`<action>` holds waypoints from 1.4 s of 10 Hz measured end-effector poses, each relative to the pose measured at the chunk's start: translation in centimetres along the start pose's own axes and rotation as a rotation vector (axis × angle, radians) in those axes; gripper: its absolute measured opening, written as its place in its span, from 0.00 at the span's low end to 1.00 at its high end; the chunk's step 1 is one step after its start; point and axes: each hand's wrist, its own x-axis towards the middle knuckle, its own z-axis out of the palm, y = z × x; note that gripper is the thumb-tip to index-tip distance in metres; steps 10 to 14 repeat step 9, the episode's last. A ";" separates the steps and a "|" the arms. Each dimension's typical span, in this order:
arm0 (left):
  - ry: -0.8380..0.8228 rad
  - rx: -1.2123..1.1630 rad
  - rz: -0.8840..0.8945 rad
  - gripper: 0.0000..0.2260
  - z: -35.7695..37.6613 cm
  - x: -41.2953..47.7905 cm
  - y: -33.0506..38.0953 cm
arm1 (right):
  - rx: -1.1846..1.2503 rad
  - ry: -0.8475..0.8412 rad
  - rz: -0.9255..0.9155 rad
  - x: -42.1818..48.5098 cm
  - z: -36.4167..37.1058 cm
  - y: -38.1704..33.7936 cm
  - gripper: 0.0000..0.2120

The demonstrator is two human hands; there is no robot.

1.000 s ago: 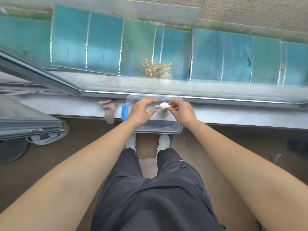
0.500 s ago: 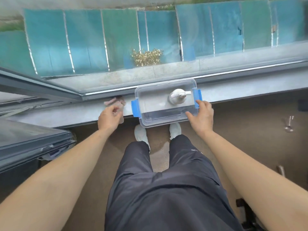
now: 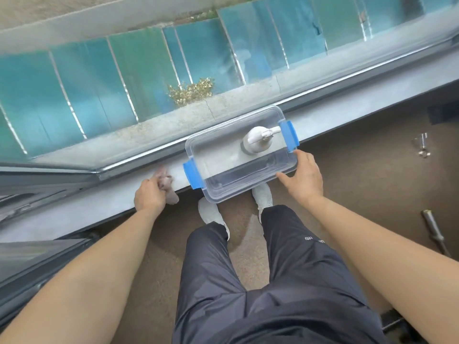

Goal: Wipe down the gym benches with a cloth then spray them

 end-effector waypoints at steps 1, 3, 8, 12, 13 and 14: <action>0.025 -0.101 -0.076 0.11 -1.2 -1.2 0.3 | -0.009 -0.018 -0.002 0.0 -0.2 -0.1 0.35; 0.245 -0.574 -0.144 0.07 -7.3 -9.7 3.1 | 0.033 -0.185 -0.003 -0.8 -2.4 -0.9 0.35; -0.018 -0.411 -0.146 0.14 -9.3 -15.2 17.6 | 0.377 -0.450 0.014 0.0 -10.8 0.9 0.25; -0.081 -0.438 -0.077 0.07 -9.1 -16.0 18.3 | 0.384 -0.500 0.037 -0.4 -11.0 1.9 0.21; -0.081 -0.438 -0.077 0.07 -9.1 -16.0 18.3 | 0.384 -0.500 0.037 -0.4 -11.0 1.9 0.21; -0.081 -0.438 -0.077 0.07 -9.1 -16.0 18.3 | 0.384 -0.500 0.037 -0.4 -11.0 1.9 0.21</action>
